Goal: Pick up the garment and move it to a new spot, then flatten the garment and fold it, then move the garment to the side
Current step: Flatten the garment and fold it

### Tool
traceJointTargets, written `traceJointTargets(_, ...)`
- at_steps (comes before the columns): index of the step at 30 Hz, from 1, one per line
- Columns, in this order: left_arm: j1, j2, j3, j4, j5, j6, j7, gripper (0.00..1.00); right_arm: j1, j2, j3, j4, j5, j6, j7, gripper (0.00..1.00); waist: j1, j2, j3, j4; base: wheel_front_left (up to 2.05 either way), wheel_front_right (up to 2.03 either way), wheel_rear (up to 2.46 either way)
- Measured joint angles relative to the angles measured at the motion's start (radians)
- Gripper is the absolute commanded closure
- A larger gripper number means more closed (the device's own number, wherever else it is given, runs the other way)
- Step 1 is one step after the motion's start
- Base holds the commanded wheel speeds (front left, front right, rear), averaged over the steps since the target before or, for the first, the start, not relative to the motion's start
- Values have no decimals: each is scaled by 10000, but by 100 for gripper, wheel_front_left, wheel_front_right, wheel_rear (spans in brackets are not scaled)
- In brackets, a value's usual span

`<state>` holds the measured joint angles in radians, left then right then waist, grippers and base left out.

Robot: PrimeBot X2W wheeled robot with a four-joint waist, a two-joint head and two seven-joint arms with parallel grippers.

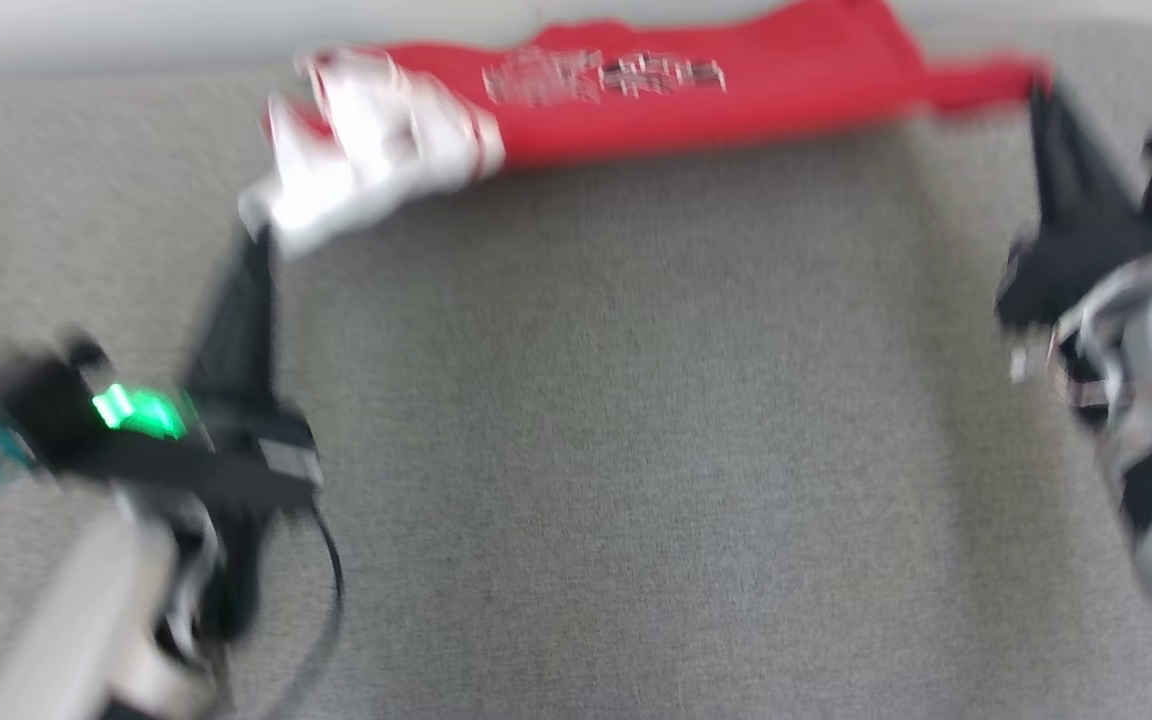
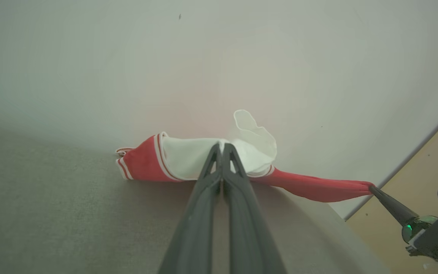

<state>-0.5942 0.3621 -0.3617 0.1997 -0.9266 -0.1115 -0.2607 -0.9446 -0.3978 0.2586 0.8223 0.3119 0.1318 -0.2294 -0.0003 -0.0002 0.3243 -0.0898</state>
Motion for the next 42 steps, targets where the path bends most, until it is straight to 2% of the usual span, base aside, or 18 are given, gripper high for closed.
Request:
traceJointTargets(10, 4210, 98, -472, -1939, -686, 732, 230, 100, 3582, 54, -642, -639, 594, 0, 614, 100, -2, -1, -1684, 248, 0, 0, 0)
traceJointTargets(13, 5076, -8, -688, -2111, -711, 915, 228, 100, 4313, 167, -1147, -754, 594, 0, 769, 100, -1, -1, -2052, 328, 0, 0, 0)
traceJointTargets(17, 5916, -84, -1131, -2146, -830, 945, 414, 100, 5143, 430, -1929, -1018, 474, 0, 1114, 100, 0, -1, -2407, 433, 0, 0, 0)
traceJointTargets(19, 6240, 38, -1384, -2084, -832, 1030, 702, 100, 5550, 520, -2383, -1252, 336, 0, 1335, 100, 0, -1, -2534, 484, 0, 0, 0)
traceJointTargets(20, 6527, 173, -1574, -2010, -874, 1110, 1041, 100, 5941, 667, -2957, -1557, 81, 0, 1534, 100, 0, -1, -2621, 537, 0, 0, 0)
traceJointTargets(23, 6818, 430, -1841, -1902, -890, 1133, 1499, 100, 6534, 963, -3705, -2151, -364, 0, 1929, 100, 2, 0, -2672, 623, 0, 0, 0)
traceJointTargets(29, 6907, 571, -1862, -1894, -832, 1289, 1546, 100, 8179, 2163, -5168, -4084, -1312, 0, 3175, 100, 3, 1, -2723, 828, 0, 0, 0)
traceJointTargets(32, 6860, 554, -1825, -1902, -742, 1273, 1386, 100, 9060, 2675, -5375, -5404, -1555, 2, 3967, 100, 2, 1, -2730, 927, 0, 0, 0)
traceJointTargets(36, 6787, 608, -1964, -1843, -675, 1231, 1567, 100, 10171, 2991, -5499, -6995, -1860, 2, 4886, 100, 2, 1, -2710, 894, 0, 0, 0)
traceJointTargets(42, 6964, 1099, -2199, -1716, -543, 1519, 2165, 100, 10802, 3210, -5682, -8044, -2196, 0, 5446, 100, 3, 2, -2621, 696, 0, 0, 0)
